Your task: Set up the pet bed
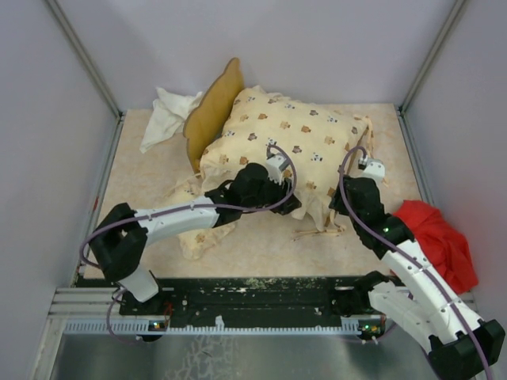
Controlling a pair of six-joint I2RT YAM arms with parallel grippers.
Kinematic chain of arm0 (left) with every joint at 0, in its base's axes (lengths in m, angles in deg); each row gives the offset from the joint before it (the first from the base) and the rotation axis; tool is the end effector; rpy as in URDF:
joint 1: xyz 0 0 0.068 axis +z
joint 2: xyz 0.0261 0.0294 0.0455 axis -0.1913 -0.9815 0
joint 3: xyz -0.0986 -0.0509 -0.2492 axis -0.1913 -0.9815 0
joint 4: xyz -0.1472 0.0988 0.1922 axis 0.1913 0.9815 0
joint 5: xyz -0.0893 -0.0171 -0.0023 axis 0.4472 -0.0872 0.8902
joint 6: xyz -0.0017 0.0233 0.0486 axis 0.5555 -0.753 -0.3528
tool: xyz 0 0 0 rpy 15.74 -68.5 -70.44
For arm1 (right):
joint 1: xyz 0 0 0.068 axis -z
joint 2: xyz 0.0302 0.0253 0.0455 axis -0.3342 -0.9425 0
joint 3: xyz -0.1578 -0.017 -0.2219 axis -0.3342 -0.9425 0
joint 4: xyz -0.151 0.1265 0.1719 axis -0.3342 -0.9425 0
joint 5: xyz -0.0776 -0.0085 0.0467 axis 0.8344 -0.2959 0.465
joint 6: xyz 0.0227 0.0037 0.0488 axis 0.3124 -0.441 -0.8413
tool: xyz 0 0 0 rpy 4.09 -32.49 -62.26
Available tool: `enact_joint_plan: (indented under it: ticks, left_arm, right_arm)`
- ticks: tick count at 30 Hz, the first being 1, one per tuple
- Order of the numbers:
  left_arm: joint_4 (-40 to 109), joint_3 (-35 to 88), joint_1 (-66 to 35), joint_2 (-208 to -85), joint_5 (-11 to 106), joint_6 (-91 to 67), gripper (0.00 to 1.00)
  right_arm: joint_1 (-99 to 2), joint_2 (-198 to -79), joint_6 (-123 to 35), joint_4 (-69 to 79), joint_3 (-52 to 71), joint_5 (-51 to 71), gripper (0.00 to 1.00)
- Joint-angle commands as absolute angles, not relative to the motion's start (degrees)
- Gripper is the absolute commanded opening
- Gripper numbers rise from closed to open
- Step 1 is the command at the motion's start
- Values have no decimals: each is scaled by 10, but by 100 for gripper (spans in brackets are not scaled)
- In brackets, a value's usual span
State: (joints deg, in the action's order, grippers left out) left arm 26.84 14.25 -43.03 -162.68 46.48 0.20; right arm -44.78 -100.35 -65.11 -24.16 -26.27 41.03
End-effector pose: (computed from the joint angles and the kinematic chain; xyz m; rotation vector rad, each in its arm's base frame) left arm 0.2135 -0.3021 0.2575 0.6259 2.0065 -0.9908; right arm 0.1551 0.0579 0.2814 0.2805 2.0814 0.1300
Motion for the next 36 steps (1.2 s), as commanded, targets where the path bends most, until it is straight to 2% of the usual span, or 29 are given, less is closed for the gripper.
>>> enact_joint_plan:
  ticks: [1,3,5,9,17,19,24,26,28,30,32,36]
  left_arm:
    - [263,186,-438,-1667,438,11,45]
    - [282,202,-438,-1676,408,-5,18]
    - [305,213,-436,-1672,355,-16,1]
    - [307,200,-418,-1638,306,-18,0]
    - [342,180,-402,-1596,267,6,0]
    - [344,178,-402,-1586,292,-7,4]
    - [212,122,-414,-1559,409,-44,29]
    - [178,109,-417,-1564,435,-60,35]
    - [154,103,-423,-1570,451,-86,38]
    - [121,98,-430,-1577,471,-114,40]
    - [110,101,-437,-1586,475,-126,43]
    - [98,124,-448,-1617,481,-122,46]
  right_arm:
    - [-446,-993,-643,-228,-229,422,50]
    - [-446,-991,-640,-222,-238,414,50]
    - [-446,-992,-633,-210,-250,400,51]
    - [-446,-1005,-623,-180,-259,374,51]
    - [-446,-1060,-626,-138,-256,351,60]
    - [-446,-1068,-626,-135,-262,358,63]
    - [-446,-1083,-623,-104,-277,355,63]
    - [-446,-1094,-621,-90,-273,334,51]
    - [-446,-1102,-625,-88,-257,311,30]
    - [-446,-1097,-639,-84,-241,294,14]
    - [-446,-1090,-656,-75,-229,282,10]
    - [-446,-1085,-706,-52,-215,252,8]
